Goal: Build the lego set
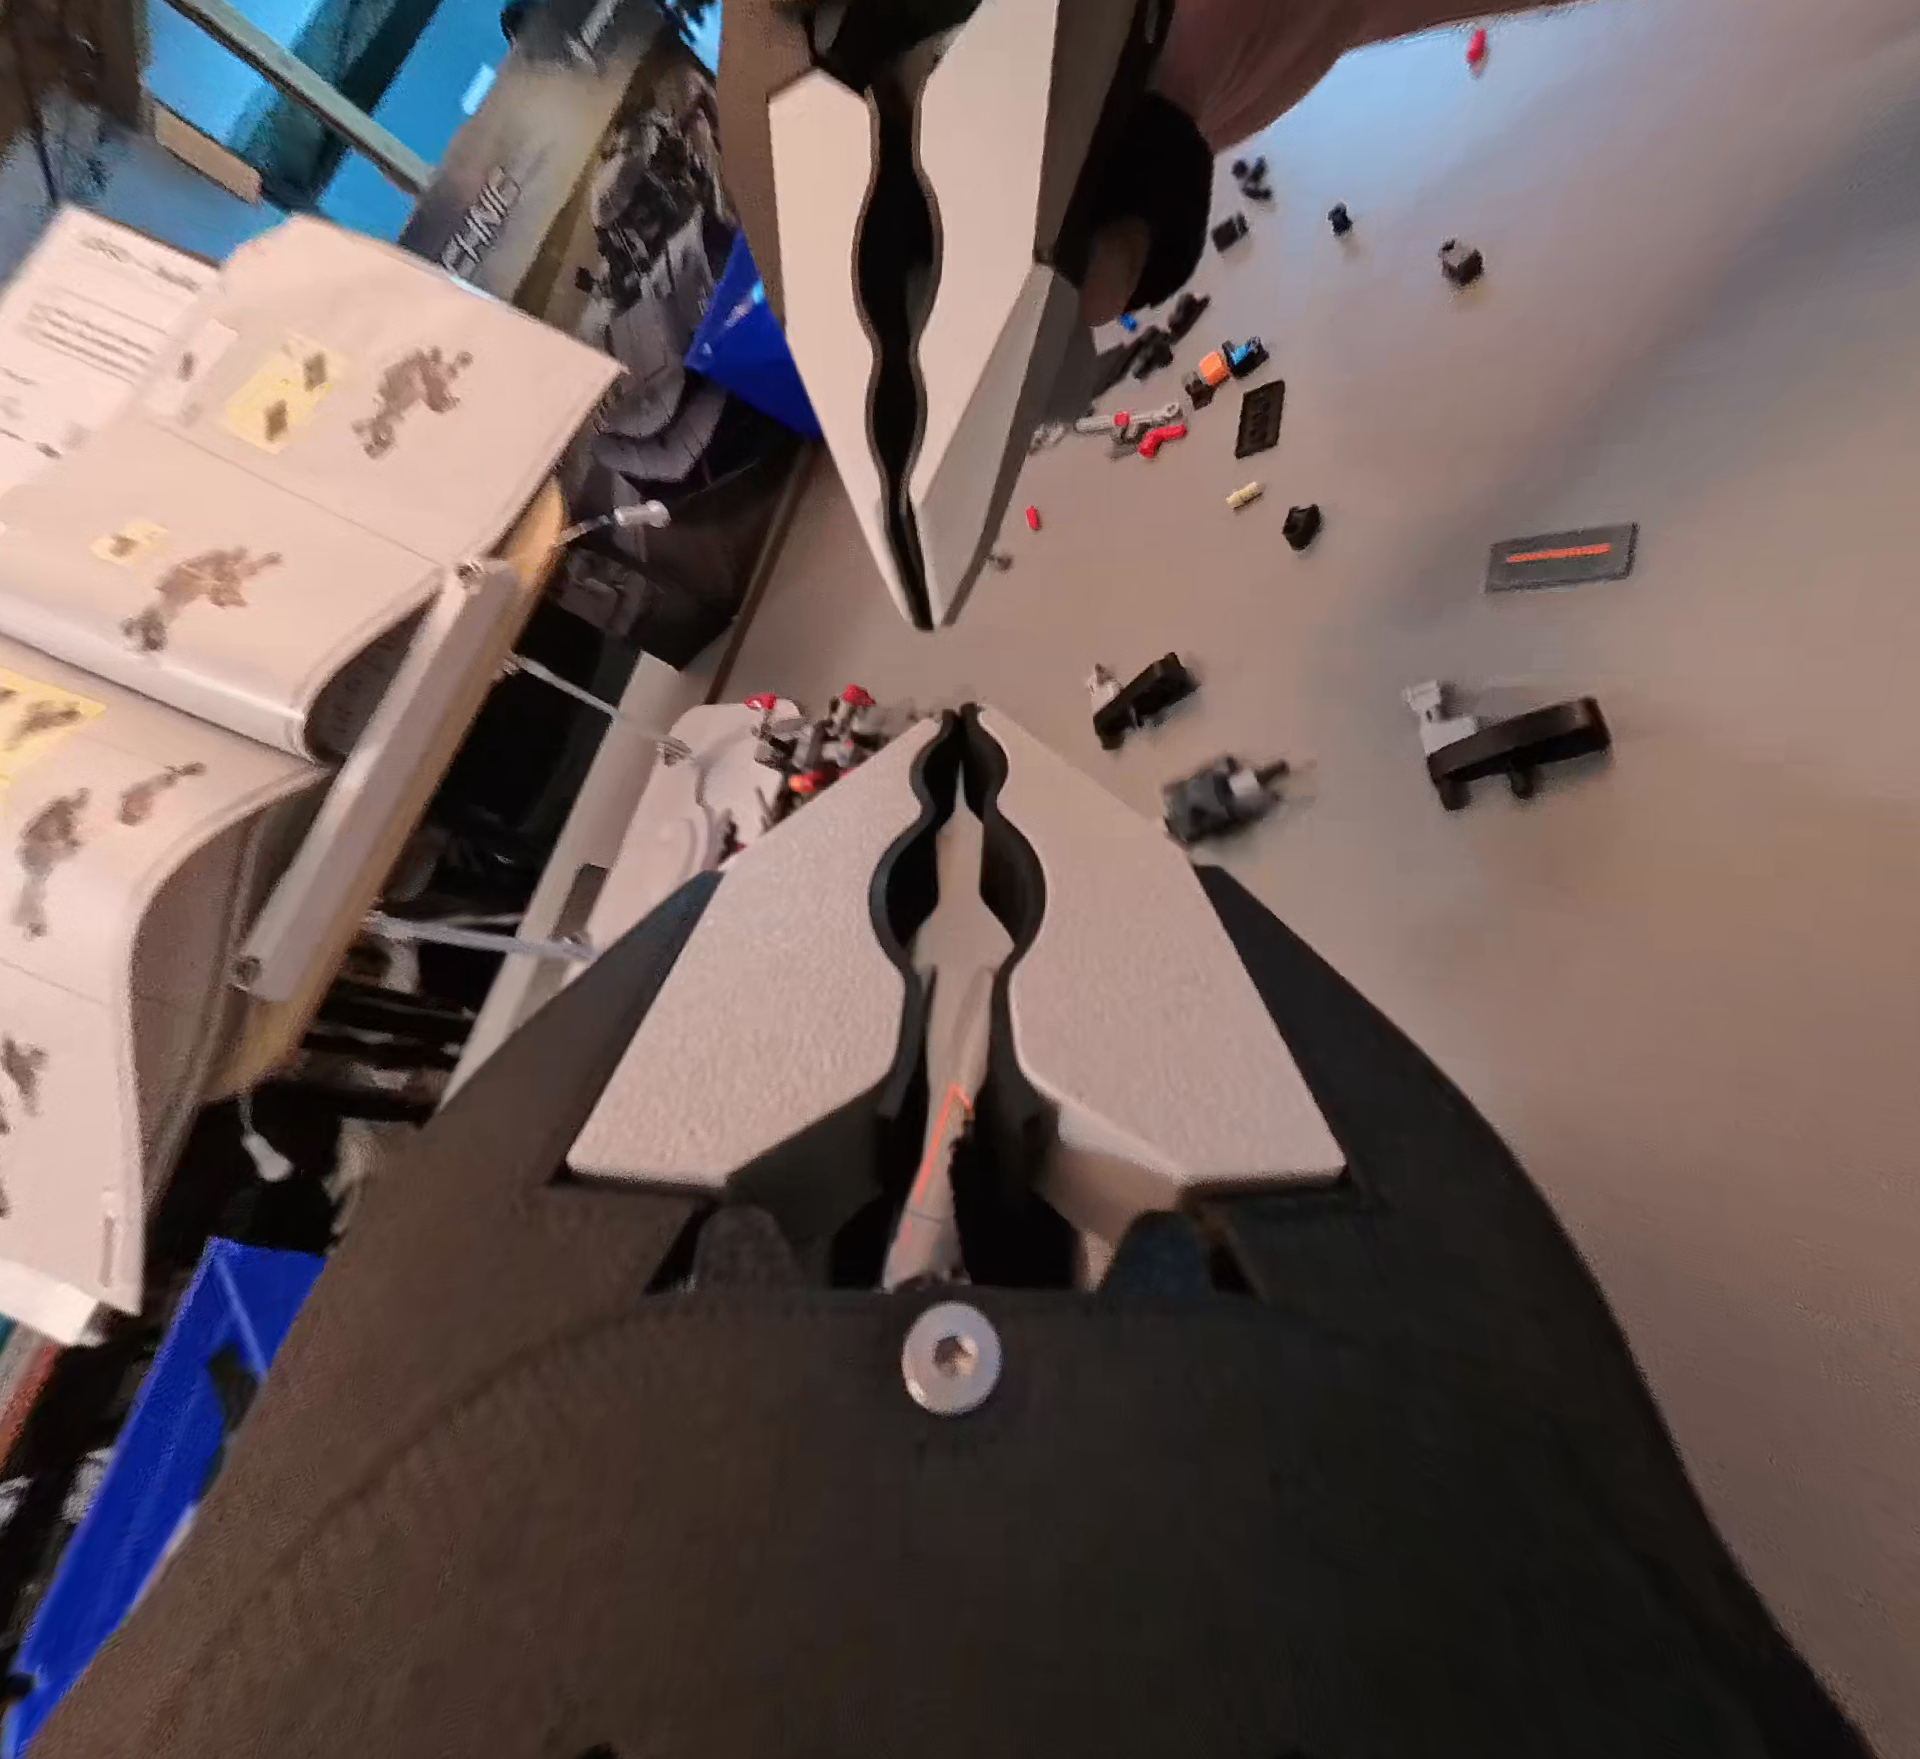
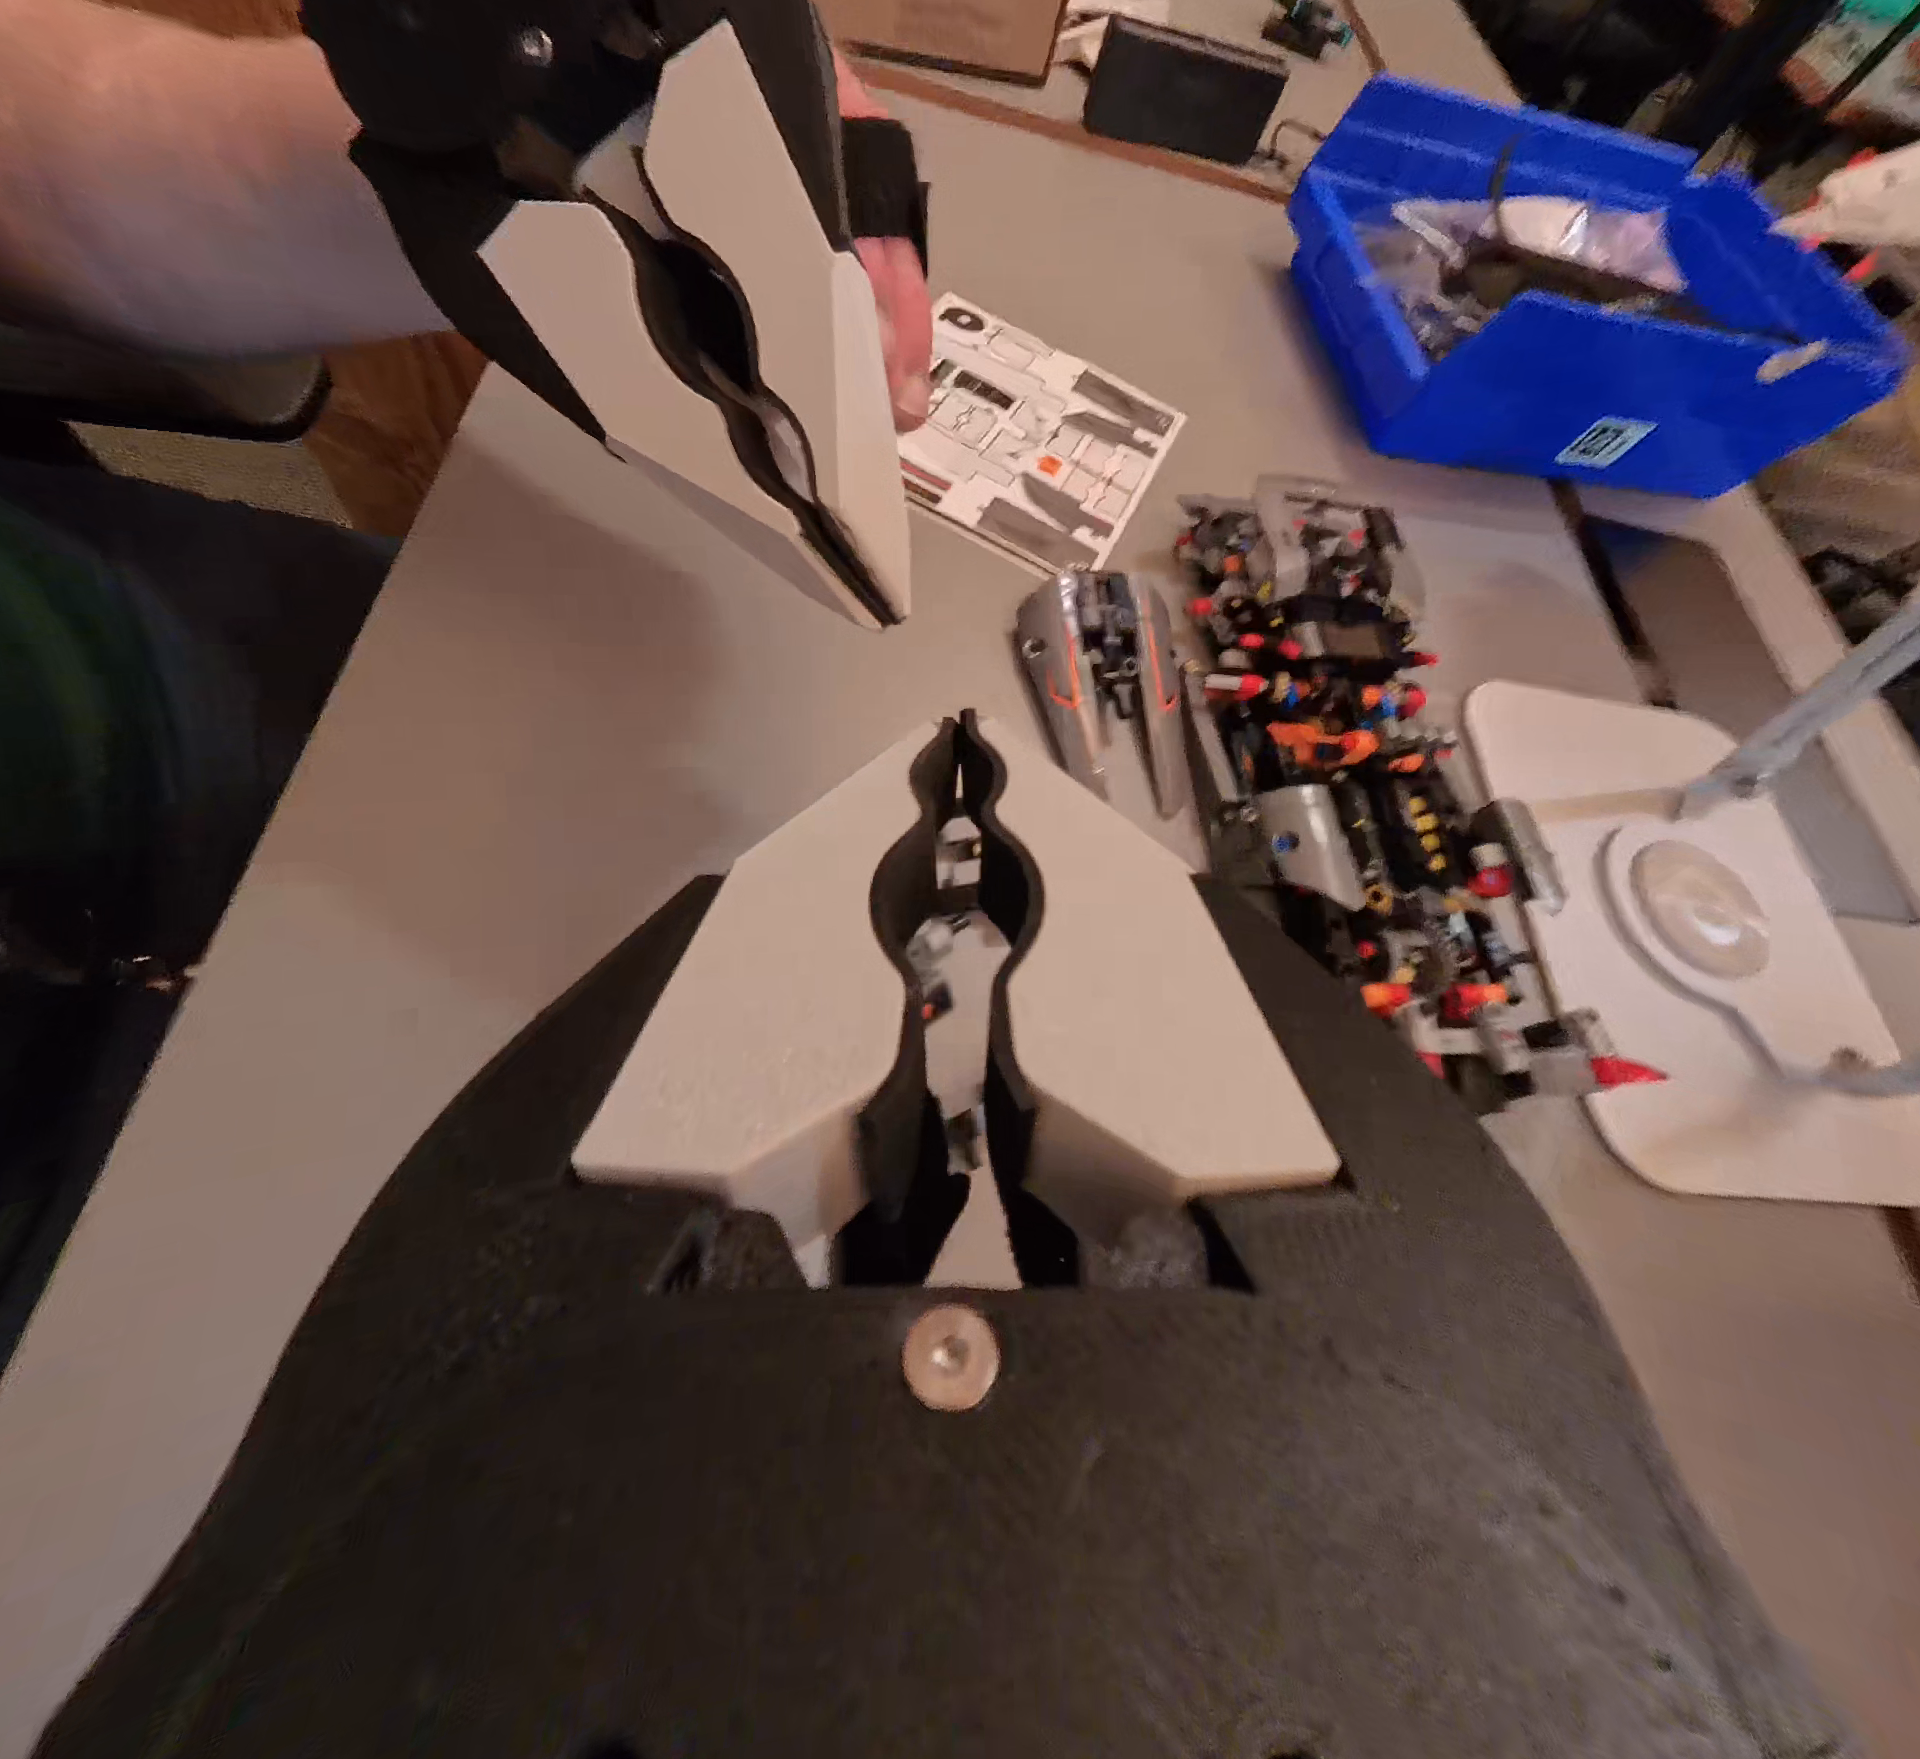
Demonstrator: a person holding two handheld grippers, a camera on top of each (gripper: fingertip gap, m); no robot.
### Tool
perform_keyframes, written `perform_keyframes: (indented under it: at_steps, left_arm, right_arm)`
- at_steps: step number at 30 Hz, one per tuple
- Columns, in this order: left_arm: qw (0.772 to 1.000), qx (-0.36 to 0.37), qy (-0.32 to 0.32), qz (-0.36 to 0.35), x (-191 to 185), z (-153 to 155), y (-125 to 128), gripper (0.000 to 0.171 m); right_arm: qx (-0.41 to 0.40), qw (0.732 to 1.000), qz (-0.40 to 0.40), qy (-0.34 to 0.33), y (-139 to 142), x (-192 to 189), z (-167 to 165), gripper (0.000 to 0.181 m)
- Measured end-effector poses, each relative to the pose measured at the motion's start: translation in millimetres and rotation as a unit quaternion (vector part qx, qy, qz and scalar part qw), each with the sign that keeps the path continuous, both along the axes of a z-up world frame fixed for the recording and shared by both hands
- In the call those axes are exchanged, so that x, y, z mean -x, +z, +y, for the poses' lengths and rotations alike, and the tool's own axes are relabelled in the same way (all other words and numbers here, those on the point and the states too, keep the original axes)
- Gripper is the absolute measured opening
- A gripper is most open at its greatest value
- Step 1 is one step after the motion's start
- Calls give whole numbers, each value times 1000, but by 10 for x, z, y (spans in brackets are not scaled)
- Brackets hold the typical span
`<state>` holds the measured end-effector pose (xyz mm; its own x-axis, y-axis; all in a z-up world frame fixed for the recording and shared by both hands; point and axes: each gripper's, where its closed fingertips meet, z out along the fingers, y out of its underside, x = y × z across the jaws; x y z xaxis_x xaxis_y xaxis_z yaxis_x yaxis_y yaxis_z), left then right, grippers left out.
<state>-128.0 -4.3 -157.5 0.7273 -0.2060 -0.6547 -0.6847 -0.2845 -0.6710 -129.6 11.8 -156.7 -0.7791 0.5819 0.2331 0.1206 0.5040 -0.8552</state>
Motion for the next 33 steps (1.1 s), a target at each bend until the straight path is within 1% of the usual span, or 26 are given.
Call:
perform_keyframes:
  at_steps: [2, 5, 8, 9, 10, 13, 15, 17, 19, 22, 24, 27, 33]
  left_arm:
    - [999, 26, 13, -22, 59, -57, -173, 0]
    - [997, 52, 47, -45, 203, -172, -356, 0]
    - [993, 71, 55, -80, 214, -232, -485, 0]
    - [992, 75, 59, -85, 219, -232, -528, 0]
    - [991, 83, 59, -89, 210, -231, -585, 2]
    - [986, 110, 72, -105, 217, -195, -751, 9]
    - [983, 114, 77, -120, 202, -143, -820, 9]
    - [980, 127, 69, -135, 135, -92, -902, 10]
    - [979, 138, 66, -132, 105, -42, -967, 10]
    - [980, 150, 72, -110, 170, -16, -1007, 10]
    - [979, 144, 73, -122, 203, -10, -971, 10]
    - [979, 139, 73, -132, 215, -9, -956, 11]
    - [979, 154, 63, -119, 182, -13, -1022, 14]
  right_arm:
    - [10, 1000, -18, -3, -74, -60, 27, 0]
    - [-14, 997, -62, -46, -286, -109, 218, 2]
    - [-37, 991, -111, -71, -525, -166, 315, 16]
    - [-44, 987, -135, -75, -624, -190, 316, 23]
    - [-51, 983, -156, -84, -722, -201, 329, 25]
    - [-69, 976, -183, -100, -947, -215, 334, 26]
    - [-59, 972, -202, -106, -1034, -212, 266, 26]
    - [-70, 966, -218, -117, -1150, -205, 246, 25]
    - [-78, 958, -241, -132, -1267, -202, 236, 29]
    - [-60, 956, -250, -139, -1306, -174, 152, 26]
    - [-54, 955, -253, -145, -1306, -162, 132, 24]
    - [-69, 958, -241, -141, -1303, -161, 130, 20]
    - [-75, 963, -247, -73, -1292, -334, 22, 20]
